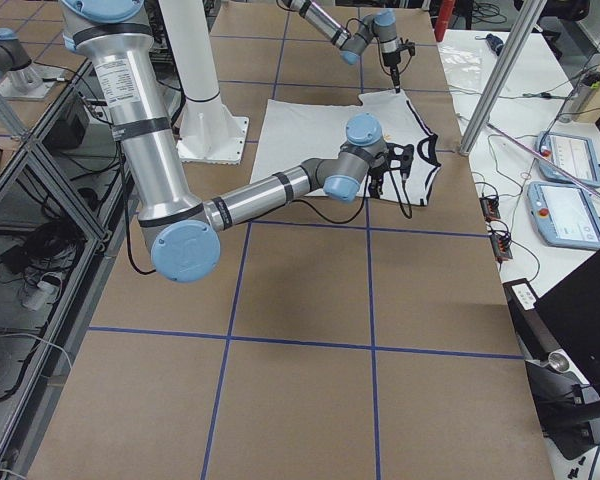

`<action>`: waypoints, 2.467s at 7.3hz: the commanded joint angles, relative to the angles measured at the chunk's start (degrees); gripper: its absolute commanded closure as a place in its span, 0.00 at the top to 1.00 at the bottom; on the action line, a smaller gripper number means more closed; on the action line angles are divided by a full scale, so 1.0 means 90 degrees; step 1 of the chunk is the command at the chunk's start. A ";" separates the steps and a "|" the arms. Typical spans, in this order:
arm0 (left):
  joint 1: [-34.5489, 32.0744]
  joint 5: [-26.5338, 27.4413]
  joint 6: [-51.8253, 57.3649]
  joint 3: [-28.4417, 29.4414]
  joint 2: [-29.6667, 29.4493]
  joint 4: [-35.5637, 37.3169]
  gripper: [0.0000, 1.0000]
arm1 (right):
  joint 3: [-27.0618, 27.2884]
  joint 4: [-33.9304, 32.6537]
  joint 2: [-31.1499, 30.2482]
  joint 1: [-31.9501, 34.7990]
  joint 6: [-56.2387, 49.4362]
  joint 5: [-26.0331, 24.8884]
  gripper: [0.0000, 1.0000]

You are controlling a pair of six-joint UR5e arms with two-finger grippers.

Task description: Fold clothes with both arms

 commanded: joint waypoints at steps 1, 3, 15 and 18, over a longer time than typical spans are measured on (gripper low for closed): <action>-0.0055 -0.0029 0.0003 -0.0024 -0.0126 0.0002 0.00 | -0.0065 -0.0001 0.0000 -0.0010 -0.0010 -0.0103 1.00; -0.0183 -0.0068 -0.0113 -0.0615 -0.0186 0.0069 0.00 | -0.0143 0.0028 -0.0039 -0.0010 -0.0078 -0.0240 1.00; 0.1174 0.2139 -0.1325 -0.0579 -0.1026 0.0519 0.57 | -0.0321 -0.0039 0.0165 -0.0146 -0.0079 -0.0739 1.00; 0.1398 0.1693 -0.1461 -0.3488 0.0430 0.1120 0.62 | 0.0680 -0.2119 0.0322 -0.1010 0.0038 -0.1380 1.00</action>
